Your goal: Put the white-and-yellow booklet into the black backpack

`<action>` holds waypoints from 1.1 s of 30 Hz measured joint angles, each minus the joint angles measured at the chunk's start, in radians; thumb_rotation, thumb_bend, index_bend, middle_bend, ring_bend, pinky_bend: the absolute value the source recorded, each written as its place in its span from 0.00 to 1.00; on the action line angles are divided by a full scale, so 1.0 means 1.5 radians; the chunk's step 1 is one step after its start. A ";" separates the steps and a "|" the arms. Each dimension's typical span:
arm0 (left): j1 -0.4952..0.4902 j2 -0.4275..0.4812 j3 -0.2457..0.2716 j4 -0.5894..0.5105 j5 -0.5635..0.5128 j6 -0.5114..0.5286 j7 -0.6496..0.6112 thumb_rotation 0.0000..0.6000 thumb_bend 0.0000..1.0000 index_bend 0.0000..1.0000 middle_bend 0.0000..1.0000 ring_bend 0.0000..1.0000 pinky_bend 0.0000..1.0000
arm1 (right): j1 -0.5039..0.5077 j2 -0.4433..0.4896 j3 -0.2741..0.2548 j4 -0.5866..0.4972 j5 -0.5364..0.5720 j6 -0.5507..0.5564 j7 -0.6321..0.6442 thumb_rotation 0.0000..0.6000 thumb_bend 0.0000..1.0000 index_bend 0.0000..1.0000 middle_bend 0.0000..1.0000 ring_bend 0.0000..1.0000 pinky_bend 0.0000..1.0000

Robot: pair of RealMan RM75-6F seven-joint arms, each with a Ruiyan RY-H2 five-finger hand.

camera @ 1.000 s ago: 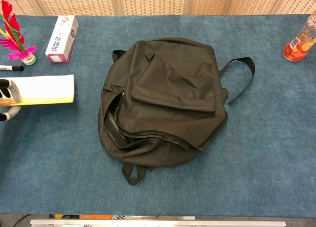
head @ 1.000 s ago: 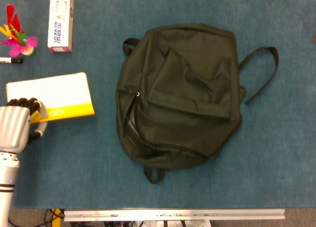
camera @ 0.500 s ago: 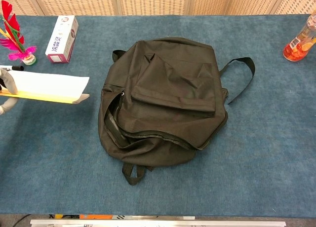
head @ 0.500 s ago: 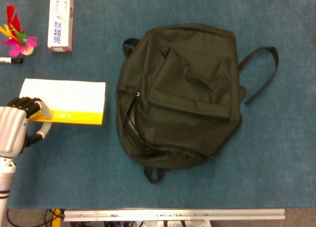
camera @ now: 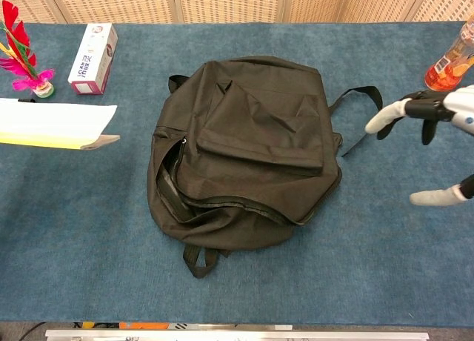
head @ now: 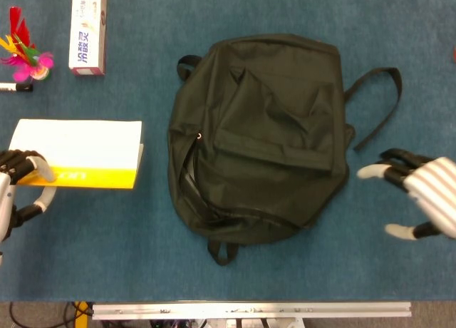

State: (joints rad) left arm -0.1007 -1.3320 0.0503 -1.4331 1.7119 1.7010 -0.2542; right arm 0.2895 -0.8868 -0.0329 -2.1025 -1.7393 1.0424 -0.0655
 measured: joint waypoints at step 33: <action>0.030 0.033 0.011 0.002 0.030 0.027 -0.034 1.00 0.31 0.64 0.56 0.50 0.49 | 0.233 -0.441 0.074 0.069 0.524 -0.073 -0.434 1.00 0.31 0.30 0.37 0.22 0.48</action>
State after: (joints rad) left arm -0.0560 -1.2830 0.0672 -1.4302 1.7575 1.7410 -0.3058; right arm 0.6390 -1.5485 0.0782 -1.9991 -0.9530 0.9337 -0.7171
